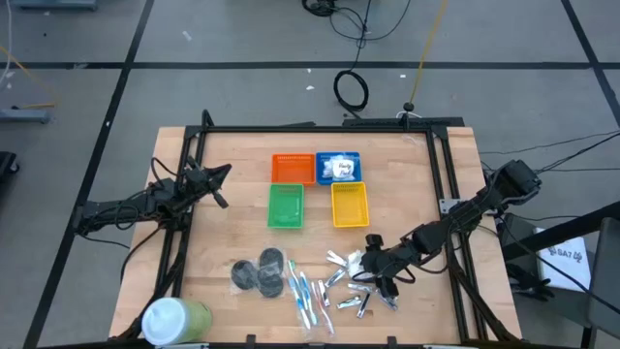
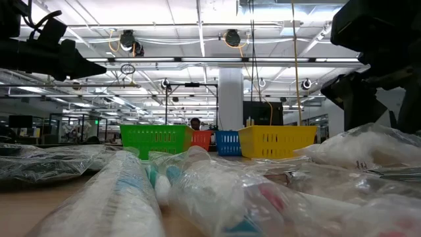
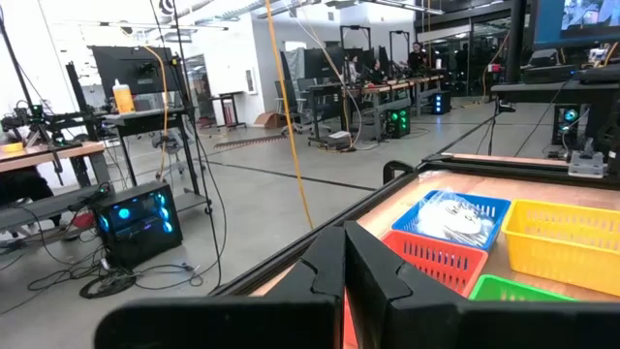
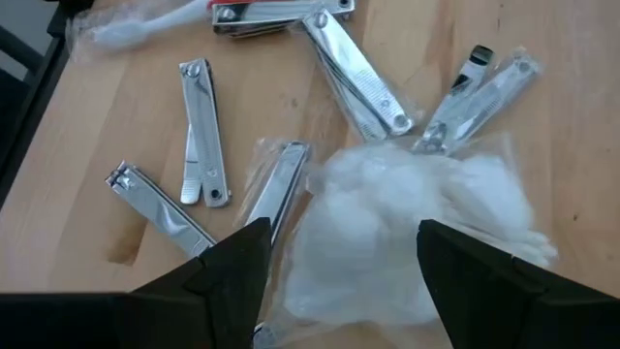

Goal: Pick & Place Travel size toiletries
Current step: Put the white vanity pack into the blue bin

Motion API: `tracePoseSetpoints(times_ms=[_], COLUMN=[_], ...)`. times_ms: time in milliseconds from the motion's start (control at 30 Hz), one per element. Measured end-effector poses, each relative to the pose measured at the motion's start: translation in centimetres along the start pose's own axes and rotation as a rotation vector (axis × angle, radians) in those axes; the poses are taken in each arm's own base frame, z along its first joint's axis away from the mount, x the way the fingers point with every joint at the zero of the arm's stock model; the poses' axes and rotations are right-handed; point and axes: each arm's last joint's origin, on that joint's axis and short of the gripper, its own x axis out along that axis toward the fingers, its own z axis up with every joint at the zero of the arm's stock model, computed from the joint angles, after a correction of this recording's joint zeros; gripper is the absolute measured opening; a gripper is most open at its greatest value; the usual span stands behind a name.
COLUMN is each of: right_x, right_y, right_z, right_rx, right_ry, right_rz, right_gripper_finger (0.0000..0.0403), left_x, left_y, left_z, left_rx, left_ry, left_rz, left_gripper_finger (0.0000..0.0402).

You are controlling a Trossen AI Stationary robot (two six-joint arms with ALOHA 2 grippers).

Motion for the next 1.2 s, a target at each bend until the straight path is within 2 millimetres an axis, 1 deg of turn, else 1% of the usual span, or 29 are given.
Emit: tracePoseSetpoints(times_ms=[233, 367, 833, 1200], right_x=[0.02, 0.02, 0.02, 0.03], right_y=[-0.08, -0.14, -0.12, -0.22], right_z=[-0.14, -0.20, -0.19, -0.15], right_rx=[-0.004, -0.024, -0.025, -0.064], right_ry=[0.015, 0.022, 0.030, 0.030], right_rz=[-0.006, -0.010, 0.014, 0.012], right_gripper_finger=[0.0245, 0.0229, 0.0110, 0.0032], left_x=[0.00, 0.00, 0.00, 0.00], left_y=[0.00, 0.00, 0.00, 0.00], left_z=[0.00, 0.00, 0.00, 0.00], left_rx=[0.000, 0.000, 0.000, 0.000], left_ry=[0.000, 0.000, 0.000, 0.000], left_rz=[0.000, 0.000, 0.000, 0.000], left_gripper_finger=[0.0001, 0.0001, 0.0001, 0.0001])
